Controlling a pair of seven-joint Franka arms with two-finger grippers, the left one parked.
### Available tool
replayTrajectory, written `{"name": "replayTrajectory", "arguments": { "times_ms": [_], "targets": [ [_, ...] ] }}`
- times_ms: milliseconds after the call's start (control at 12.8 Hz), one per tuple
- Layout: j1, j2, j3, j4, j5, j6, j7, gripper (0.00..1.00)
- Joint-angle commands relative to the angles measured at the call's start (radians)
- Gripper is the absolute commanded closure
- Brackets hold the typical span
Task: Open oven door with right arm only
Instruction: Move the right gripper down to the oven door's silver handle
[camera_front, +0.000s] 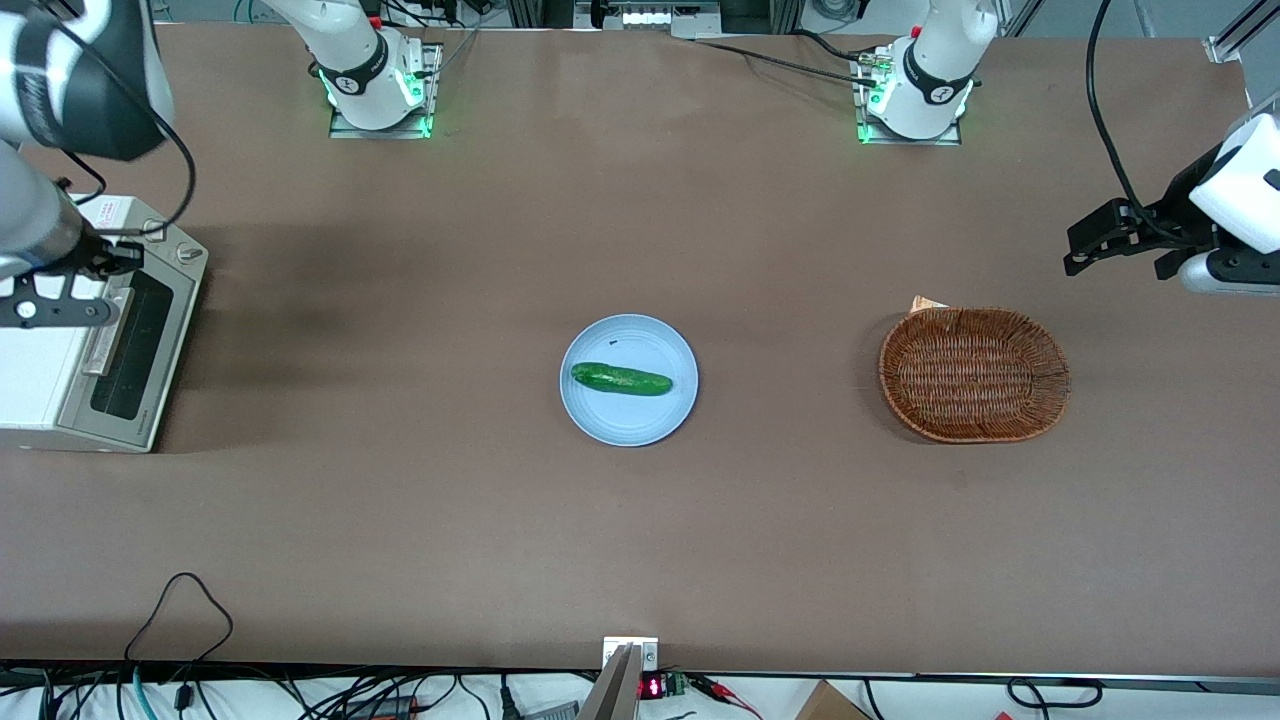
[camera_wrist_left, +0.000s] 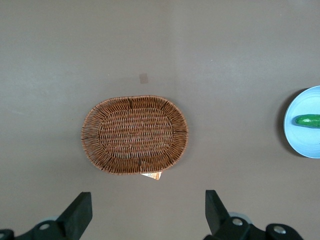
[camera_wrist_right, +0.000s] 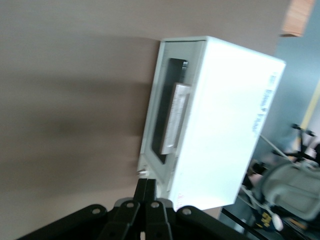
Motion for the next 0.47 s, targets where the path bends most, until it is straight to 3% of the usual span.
{"name": "replayTrajectory", "arguments": {
  "times_ms": [0, 78, 392],
  "targets": [
    [0.052, 0.036, -0.001, -0.085, -0.197, 0.042, 0.199, 1.00],
    [0.077, 0.065, -0.001, -0.111, -0.275, 0.045, 0.282, 1.00],
    [0.088, 0.160, -0.002, -0.177, -0.484, 0.077, 0.495, 1.00]
  ]
}}
